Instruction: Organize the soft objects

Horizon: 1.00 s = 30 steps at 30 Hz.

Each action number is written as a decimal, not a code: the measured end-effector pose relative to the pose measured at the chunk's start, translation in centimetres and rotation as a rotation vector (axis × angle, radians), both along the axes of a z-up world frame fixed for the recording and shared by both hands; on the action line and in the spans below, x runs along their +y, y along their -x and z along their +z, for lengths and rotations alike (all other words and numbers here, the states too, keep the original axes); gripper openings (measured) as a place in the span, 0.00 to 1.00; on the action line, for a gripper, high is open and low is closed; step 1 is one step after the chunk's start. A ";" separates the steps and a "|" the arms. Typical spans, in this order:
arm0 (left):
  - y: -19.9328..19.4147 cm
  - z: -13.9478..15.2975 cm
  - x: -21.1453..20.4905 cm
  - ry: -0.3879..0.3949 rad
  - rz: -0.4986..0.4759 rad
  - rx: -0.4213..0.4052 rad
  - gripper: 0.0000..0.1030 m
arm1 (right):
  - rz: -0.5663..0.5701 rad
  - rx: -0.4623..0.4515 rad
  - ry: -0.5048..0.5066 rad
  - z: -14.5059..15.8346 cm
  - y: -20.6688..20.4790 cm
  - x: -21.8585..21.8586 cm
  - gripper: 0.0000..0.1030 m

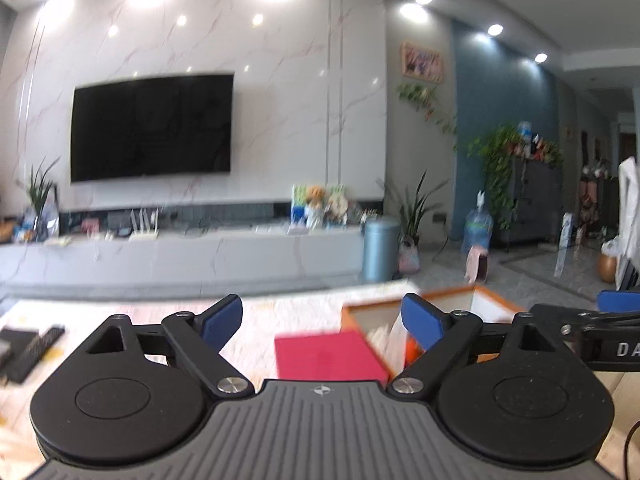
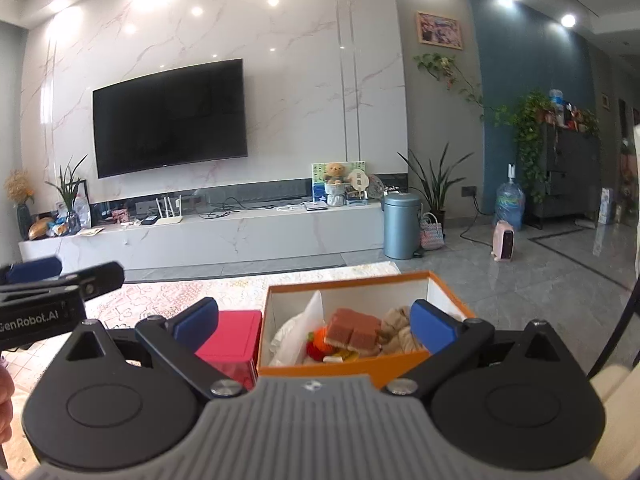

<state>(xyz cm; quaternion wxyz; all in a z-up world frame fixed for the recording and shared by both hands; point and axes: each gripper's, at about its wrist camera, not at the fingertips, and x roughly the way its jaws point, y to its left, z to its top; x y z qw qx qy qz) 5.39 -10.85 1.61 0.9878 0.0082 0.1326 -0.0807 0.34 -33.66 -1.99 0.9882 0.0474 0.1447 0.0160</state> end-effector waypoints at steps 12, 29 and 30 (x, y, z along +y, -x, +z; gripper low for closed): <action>-0.7 -5.3 1.2 -0.024 0.034 0.116 1.00 | -0.014 0.013 0.005 -5.7 -0.7 0.0 0.97; -1.0 -7.2 0.9 -0.037 0.039 0.157 1.00 | -0.020 0.085 -0.059 -7.6 -2.5 -0.6 0.97; -1.0 -7.2 0.9 -0.039 0.038 0.158 1.00 | -0.020 0.087 -0.059 -7.6 -2.5 -0.6 0.97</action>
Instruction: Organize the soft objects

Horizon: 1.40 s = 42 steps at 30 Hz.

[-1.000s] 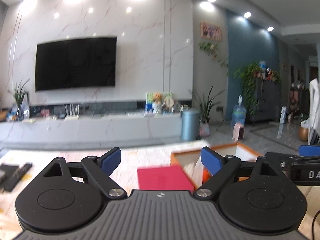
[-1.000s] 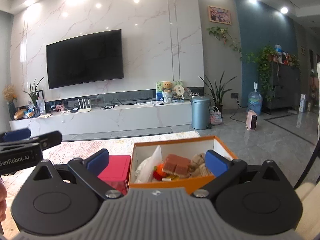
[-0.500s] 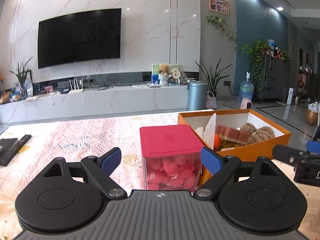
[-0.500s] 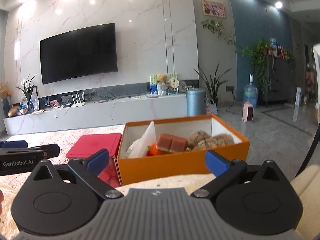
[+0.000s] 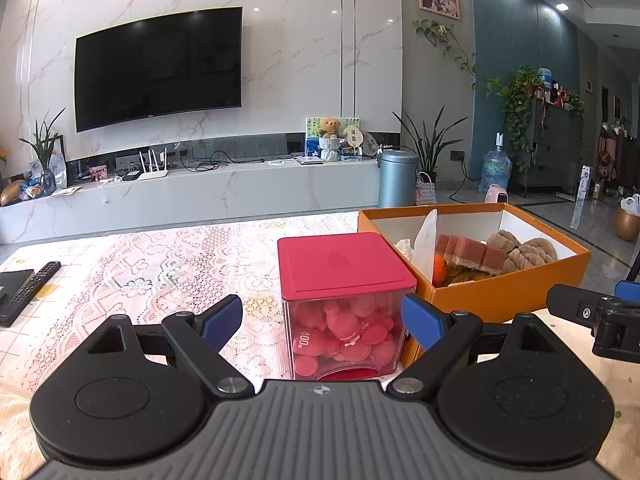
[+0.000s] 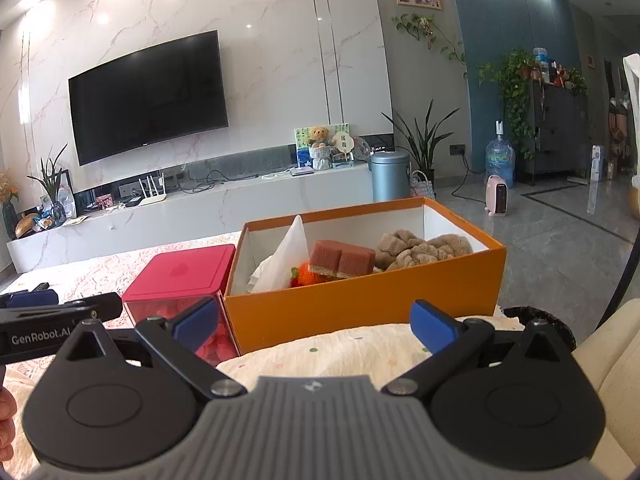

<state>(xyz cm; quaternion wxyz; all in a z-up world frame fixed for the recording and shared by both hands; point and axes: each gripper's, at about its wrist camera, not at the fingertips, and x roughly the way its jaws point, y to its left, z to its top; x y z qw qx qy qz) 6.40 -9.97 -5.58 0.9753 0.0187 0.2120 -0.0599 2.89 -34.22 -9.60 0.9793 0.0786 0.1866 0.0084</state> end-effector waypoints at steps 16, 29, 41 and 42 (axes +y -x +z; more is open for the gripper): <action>0.2 0.3 0.1 0.011 0.001 0.042 1.00 | 0.000 0.010 -0.012 -0.1 -0.3 -0.3 0.97; 0.2 0.4 0.0 0.013 0.002 0.051 1.00 | 0.000 0.011 -0.012 -0.1 -0.3 -0.3 0.97; 0.3 0.4 0.2 0.017 0.006 0.051 1.00 | 0.000 0.010 -0.013 0.0 -0.3 -0.3 0.97; 0.3 0.4 0.1 0.018 0.007 0.050 1.00 | 0.000 0.011 -0.013 -0.1 -0.3 -0.3 0.97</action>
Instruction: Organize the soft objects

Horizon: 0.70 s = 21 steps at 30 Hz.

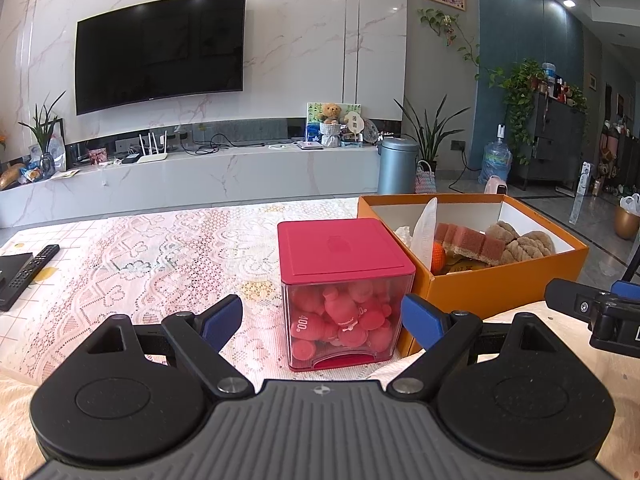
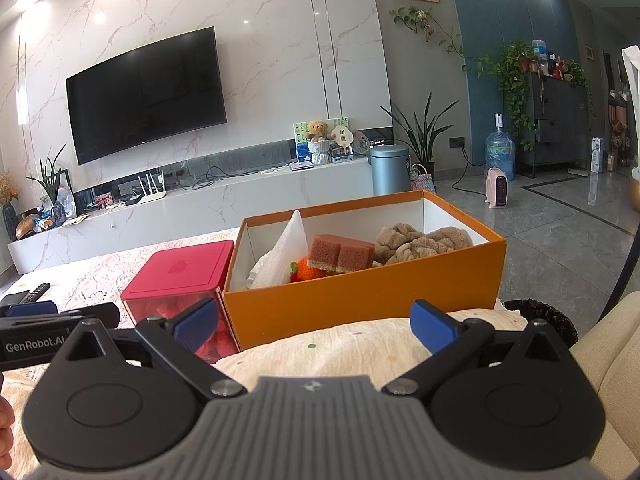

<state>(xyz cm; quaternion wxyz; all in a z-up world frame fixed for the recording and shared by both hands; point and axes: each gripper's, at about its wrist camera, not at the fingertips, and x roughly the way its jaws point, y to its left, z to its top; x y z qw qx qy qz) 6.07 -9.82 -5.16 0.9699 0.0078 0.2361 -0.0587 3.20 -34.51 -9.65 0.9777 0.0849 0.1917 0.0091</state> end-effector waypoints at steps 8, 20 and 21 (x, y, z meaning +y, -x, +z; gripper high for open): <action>0.1 0.1 0.1 0.009 0.008 0.006 1.00 | -0.001 -0.001 0.000 0.0 0.1 0.1 0.97; 0.0 0.0 0.2 0.009 0.012 0.016 1.00 | -0.004 -0.005 0.000 -0.1 0.1 0.1 0.97; 0.0 0.0 0.2 0.009 0.012 0.016 1.00 | -0.004 -0.005 0.000 -0.1 0.1 0.1 0.97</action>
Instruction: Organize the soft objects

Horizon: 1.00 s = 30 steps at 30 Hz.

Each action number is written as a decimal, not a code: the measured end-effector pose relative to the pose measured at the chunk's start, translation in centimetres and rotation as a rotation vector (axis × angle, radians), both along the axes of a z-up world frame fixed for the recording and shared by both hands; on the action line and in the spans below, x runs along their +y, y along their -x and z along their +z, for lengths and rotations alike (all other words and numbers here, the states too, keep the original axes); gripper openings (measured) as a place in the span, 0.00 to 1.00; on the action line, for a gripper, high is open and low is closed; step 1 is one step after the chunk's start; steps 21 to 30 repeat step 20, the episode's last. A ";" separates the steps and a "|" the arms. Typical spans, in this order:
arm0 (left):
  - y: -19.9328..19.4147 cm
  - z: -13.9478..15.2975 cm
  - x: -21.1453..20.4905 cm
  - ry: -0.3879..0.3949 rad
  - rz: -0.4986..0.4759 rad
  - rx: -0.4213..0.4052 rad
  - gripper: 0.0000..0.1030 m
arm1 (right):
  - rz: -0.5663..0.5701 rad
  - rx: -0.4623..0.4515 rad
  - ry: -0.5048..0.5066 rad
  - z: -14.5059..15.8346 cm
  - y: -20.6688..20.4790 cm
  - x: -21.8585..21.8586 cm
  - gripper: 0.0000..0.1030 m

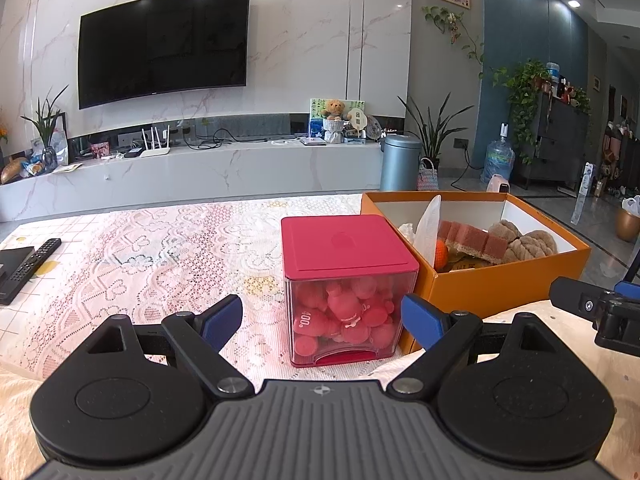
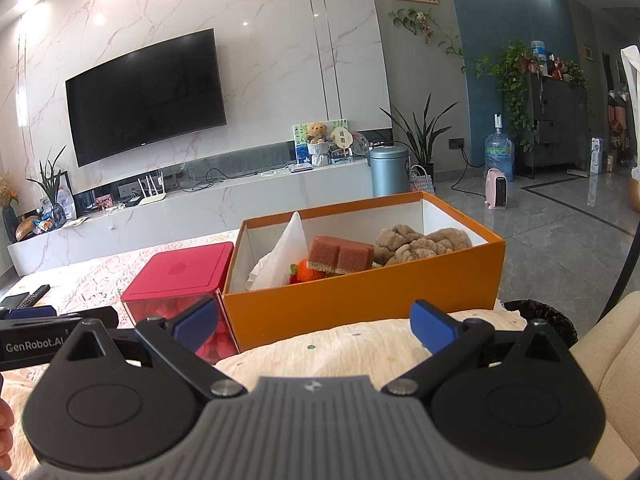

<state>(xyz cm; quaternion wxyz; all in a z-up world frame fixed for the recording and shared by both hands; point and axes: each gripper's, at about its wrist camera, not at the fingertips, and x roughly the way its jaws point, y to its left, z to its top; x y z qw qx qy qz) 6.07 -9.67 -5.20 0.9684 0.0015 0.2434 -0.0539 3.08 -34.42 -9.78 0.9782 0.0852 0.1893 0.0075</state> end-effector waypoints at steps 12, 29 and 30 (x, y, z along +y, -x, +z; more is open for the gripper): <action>0.1 0.1 0.0 -0.005 -0.003 -0.003 1.00 | 0.000 0.001 0.000 0.0 0.0 0.0 0.97; 0.2 0.2 0.0 -0.006 -0.005 -0.008 1.00 | 0.000 0.001 0.000 0.0 0.0 0.0 0.97; 0.2 0.2 0.0 -0.006 -0.005 -0.008 1.00 | 0.000 0.001 0.000 0.0 0.0 0.0 0.97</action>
